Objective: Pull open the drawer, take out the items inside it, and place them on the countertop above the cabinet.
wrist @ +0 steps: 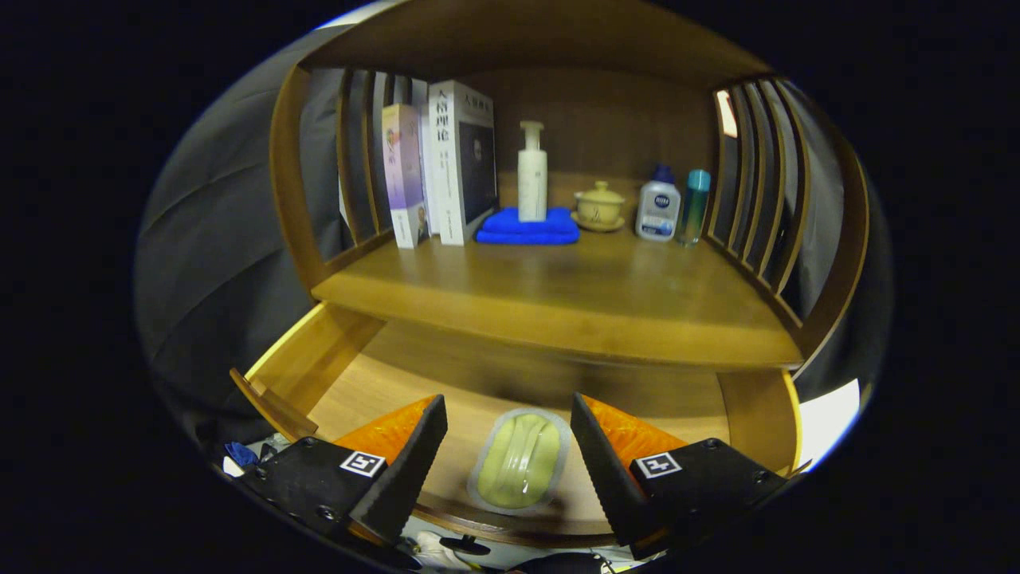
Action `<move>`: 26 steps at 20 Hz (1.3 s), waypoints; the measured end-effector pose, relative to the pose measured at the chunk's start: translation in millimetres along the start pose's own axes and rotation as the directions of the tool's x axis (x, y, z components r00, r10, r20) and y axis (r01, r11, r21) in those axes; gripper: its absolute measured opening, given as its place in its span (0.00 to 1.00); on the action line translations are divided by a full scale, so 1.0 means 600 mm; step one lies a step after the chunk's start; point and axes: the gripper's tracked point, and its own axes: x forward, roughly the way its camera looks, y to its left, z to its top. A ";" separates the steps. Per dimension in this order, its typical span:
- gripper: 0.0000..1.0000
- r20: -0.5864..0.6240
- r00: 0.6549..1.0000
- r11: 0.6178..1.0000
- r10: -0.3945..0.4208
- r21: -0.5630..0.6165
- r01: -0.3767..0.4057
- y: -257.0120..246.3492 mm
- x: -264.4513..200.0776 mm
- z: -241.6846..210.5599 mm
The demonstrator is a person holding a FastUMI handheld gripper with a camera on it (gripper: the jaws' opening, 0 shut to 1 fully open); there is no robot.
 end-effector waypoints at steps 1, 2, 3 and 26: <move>0.98 -0.035 0.999 1.000 0.002 0.012 -0.001 -0.002 0.012 -0.009; 0.98 -0.065 0.998 0.999 0.011 0.031 -0.009 -0.002 0.016 -0.021; 0.98 -0.092 0.995 0.998 0.032 0.053 -0.027 0.002 0.022 -0.029; 0.12 -0.010 0.993 0.983 0.116 0.141 -0.113 0.007 -0.012 -0.015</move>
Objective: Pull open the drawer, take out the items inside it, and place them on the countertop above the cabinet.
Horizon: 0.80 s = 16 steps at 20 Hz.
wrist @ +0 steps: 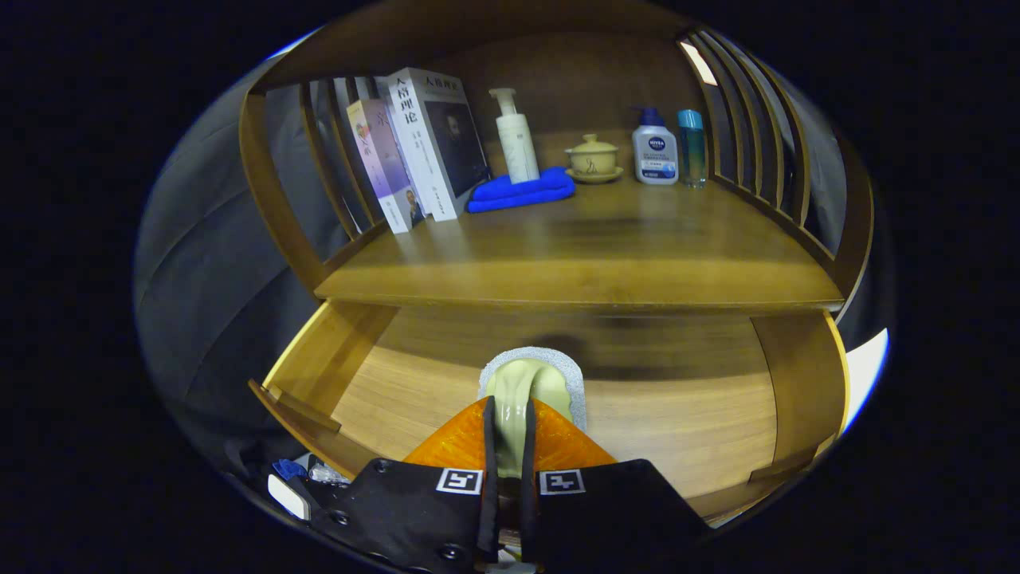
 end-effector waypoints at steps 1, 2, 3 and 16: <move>0.12 0.018 1.000 1.000 0.004 -0.009 -0.004 0.002 -0.008 0.007; 0.12 0.038 0.999 1.000 0.004 -0.022 -0.004 0.003 -0.016 0.017; 0.12 0.057 0.998 0.999 0.002 -0.035 0.000 0.003 -0.025 0.025; 0.12 0.260 0.966 1.000 0.002 0.026 -0.009 0.020 -0.050 0.190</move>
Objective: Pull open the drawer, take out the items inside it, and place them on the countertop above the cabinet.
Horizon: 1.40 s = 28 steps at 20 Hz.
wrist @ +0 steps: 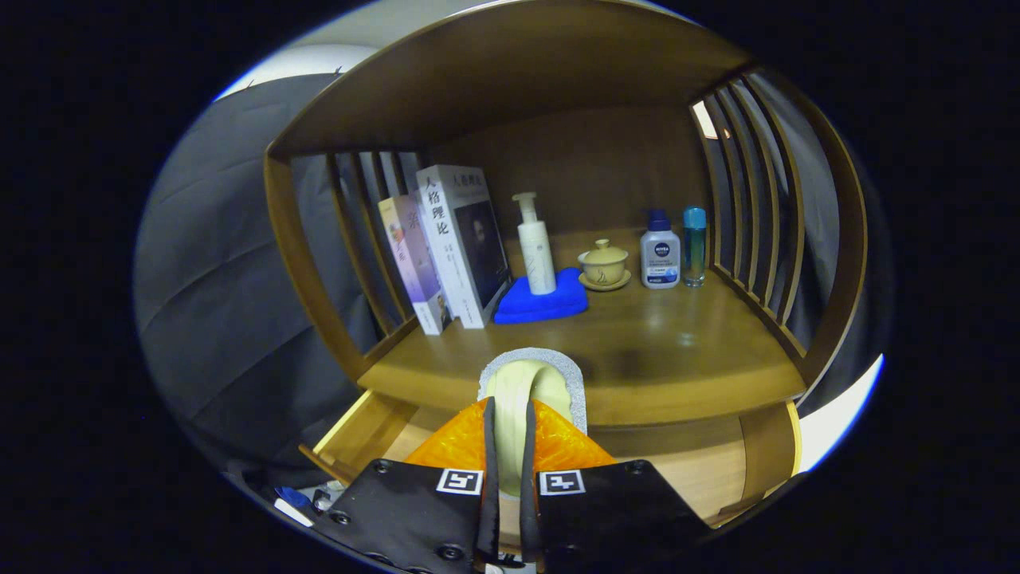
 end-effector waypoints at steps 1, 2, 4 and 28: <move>0.12 0.011 1.000 1.000 -0.008 0.026 0.007 -0.003 0.009 0.009; 0.12 0.013 1.000 0.999 -0.016 0.042 0.015 -0.006 0.023 0.018; 0.12 0.010 0.999 0.997 -0.054 0.056 0.053 -0.021 0.052 0.027; 0.98 0.357 0.932 0.979 -0.058 -0.163 0.123 0.037 -0.047 0.054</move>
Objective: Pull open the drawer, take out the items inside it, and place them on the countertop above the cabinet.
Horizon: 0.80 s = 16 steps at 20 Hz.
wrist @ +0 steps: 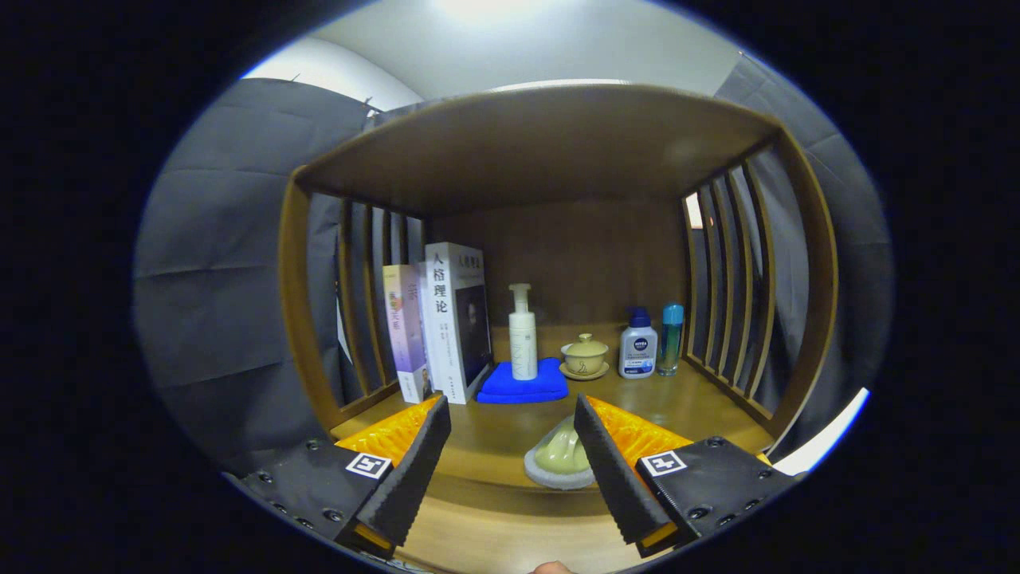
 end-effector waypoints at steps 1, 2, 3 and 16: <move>0.98 0.019 1.000 1.000 -0.004 -0.006 0.004 0.004 -0.017 -0.002; 0.98 0.036 0.999 1.000 -0.010 -0.004 0.010 0.007 -0.035 -0.009; 0.98 0.052 0.999 1.000 -0.015 0.005 0.015 0.010 -0.051 -0.018; 0.98 0.098 0.990 0.993 -0.106 -0.051 0.111 0.015 -0.167 -0.168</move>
